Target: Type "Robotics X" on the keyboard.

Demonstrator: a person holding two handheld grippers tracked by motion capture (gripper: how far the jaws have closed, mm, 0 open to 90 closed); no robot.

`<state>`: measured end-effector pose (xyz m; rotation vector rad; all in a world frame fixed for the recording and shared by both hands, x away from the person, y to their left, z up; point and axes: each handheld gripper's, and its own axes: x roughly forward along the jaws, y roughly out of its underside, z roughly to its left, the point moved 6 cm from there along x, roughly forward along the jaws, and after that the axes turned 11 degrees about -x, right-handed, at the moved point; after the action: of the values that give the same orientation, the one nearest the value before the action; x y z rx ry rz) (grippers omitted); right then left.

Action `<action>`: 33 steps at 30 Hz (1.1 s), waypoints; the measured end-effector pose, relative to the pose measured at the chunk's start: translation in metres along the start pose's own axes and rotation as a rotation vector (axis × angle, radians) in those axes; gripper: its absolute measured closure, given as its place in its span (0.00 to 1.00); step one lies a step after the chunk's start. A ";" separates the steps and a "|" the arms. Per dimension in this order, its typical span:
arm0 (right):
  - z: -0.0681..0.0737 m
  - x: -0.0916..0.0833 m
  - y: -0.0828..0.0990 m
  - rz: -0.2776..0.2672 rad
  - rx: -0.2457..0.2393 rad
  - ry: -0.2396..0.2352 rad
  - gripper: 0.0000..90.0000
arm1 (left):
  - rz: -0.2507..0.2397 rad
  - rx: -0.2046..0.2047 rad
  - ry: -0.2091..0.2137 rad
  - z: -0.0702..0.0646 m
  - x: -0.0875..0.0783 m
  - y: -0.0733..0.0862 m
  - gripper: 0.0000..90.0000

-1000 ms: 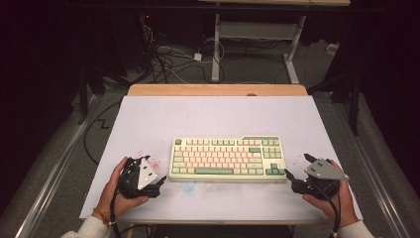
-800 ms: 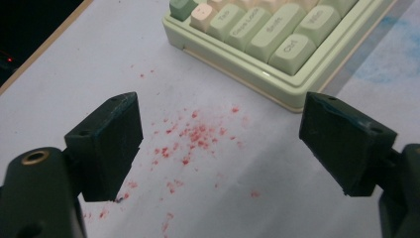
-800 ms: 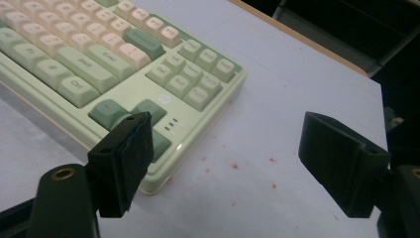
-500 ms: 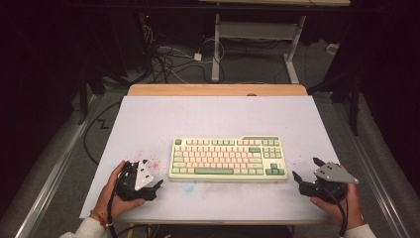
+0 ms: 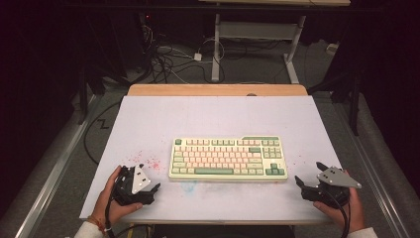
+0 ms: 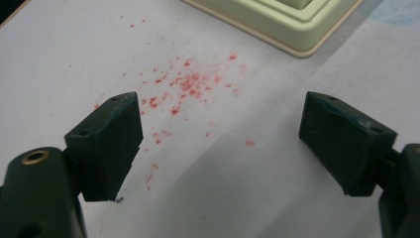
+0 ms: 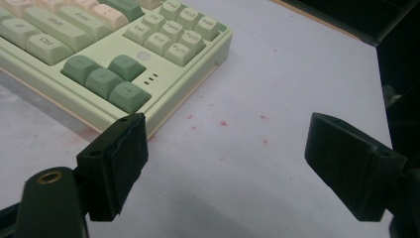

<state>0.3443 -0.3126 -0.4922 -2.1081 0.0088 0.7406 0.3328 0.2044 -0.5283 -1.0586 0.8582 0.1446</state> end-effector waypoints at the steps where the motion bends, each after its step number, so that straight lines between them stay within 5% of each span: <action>1: 0.000 0.000 0.000 -0.001 0.000 0.002 0.19 | 0.001 0.001 0.003 -0.001 0.000 0.000 0.17; 33: 0.008 -0.001 -0.008 -0.017 -0.033 -0.008 0.19 | 0.003 0.018 -0.004 -0.003 0.000 0.000 0.17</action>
<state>0.3422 -0.3022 -0.4894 -2.1345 -0.0256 0.7442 0.3309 0.2021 -0.5293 -1.0396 0.8561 0.1414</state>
